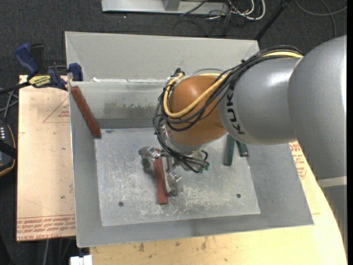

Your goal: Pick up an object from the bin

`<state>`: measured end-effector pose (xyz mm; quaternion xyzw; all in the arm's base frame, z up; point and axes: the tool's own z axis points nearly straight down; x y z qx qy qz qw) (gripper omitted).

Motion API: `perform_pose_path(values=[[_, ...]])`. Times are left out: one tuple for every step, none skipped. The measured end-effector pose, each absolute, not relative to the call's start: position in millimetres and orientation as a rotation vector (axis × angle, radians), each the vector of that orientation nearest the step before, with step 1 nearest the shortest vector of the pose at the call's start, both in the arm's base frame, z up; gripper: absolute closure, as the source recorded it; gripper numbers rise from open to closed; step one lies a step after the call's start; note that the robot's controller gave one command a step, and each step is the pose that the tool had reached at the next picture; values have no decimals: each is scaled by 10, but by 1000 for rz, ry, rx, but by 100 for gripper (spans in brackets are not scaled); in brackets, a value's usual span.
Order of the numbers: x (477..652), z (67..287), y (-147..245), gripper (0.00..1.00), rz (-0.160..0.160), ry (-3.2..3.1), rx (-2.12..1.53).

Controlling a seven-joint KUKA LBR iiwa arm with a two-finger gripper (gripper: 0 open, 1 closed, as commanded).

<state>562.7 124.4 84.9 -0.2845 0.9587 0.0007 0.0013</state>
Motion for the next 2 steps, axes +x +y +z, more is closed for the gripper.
perform_pose_path(values=[[5669, 715, 1197, 100, 2, 2764, -1488], [5669, 715, 1198, 100, 2, 2764, -1488]])
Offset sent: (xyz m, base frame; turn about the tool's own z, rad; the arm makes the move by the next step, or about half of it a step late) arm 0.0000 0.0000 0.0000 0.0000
